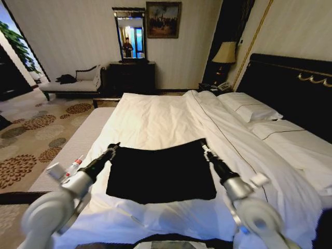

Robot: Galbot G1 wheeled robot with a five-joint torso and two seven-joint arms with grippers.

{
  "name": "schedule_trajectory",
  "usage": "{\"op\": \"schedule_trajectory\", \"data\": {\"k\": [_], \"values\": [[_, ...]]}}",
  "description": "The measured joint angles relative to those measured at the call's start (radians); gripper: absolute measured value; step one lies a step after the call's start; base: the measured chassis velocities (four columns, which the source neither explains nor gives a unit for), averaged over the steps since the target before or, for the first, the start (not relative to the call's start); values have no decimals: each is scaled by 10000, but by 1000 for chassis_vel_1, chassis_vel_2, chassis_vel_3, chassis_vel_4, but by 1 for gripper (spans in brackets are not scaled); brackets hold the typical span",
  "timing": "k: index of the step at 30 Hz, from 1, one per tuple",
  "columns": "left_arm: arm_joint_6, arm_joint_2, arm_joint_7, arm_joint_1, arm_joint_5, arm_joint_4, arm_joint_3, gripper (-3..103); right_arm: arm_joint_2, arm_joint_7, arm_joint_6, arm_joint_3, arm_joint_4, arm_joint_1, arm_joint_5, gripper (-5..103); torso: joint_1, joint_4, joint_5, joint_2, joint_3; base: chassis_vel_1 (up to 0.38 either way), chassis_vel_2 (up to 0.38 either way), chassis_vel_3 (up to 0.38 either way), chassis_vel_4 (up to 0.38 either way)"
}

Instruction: Fold the clothes on the bed.

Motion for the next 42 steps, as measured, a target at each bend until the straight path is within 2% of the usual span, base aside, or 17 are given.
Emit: {"op": "schedule_trajectory", "data": {"k": [1,2,4,6,7,8,11,12,15,16,21,26,27,30,32,39,42], "values": [[-10,4,137,-702,494,1171,642,3,-33,-132,-42,-642,-1109,755,67,3,3,-4,0,-1,1,0,0,0,0],[-10,4,137,-702,494,1171,642,3,-33,-132,-42,-642,-1109,755,67,3,3,-4,0,-1,1,0,0,0,0],[-114,-125,449,-1825,1418,3067,1690,3,76,-461,-57,-1751,-3100,2187,45,3,5,5,-2,-3,3,0,0,0,0],[-382,-340,754,-2638,2047,4535,2254,3,279,-926,69,-2511,-4554,3165,-166,3,5,7,2,-3,1,0,0,0,0],[-382,-340,754,-2638,2047,4535,2254,3,279,-926,69,-2511,-4554,3165,-166,3,5,7,2,-3,1,0,0,0,0],[-513,-457,891,-2968,2319,5197,2468,3,392,-1197,157,-2802,-5294,3527,-272,3,4,3,-1,-3,2,0,0,0,0],[-1022,-769,1600,-3799,3014,6831,2848,3,715,-2077,517,-3300,-7040,4350,-512,3,4,2,-1,-3,1,0,0,0,0],[-1022,-769,1600,-3799,3014,6831,2848,3,715,-2077,517,-3300,-7040,4350,-512,3,4,2,-1,-3,1,0,0,0,0],[-1539,-973,2335,-4185,3496,7959,2979,3,952,-2824,934,-3346,-8058,4754,-555,3,2,1,-1,-1,-1,0,0,0,0],[-1539,-973,2335,-4185,3496,7959,2979,3,952,-2824,934,-3346,-8058,4754,-555,3,2,1,-1,-1,-1,0,0,0,0],[-2202,-1184,3028,-3999,3617,8347,2777,3,1089,-3893,1561,-3067,-8441,4641,-495,3,-1,3,-1,0,-2,0,0,0,0],[-2758,-1191,3706,-3297,3388,7818,2484,3,1096,-6043,2477,-2589,-7993,3818,-160,3,-2,1,-1,2,-3,0,0,0,0],[-2758,-1191,3706,-3297,3388,7818,2484,3,1096,-6043,2477,-2589,-7993,3818,-160,3,-2,1,-1,2,-3,0,0,0,0],[-3084,-1027,4243,-2707,3426,7290,2386,3,1066,-7592,2912,-2434,-7703,3220,-157,3,-3,2,-1,3,-4,0,0,0,0],[-3186,-858,4485,-2256,3584,6910,2337,3,1014,-8293,3107,-2354,-7522,2772,-290,3,-3,3,1,3,-4,0,0,0,0],[-3311,-635,4615,-895,3928,5979,2131,3,896,-8562,3336,-2085,-7049,1681,-745,3,-3,3,0,4,-6,0,0,0,0],[-3357,-577,4616,-85,3930,5399,1859,3,857,-8164,3393,-1847,-6539,923,-874,3,-3,2,-1,4,-5,0,0,0,0]]}}
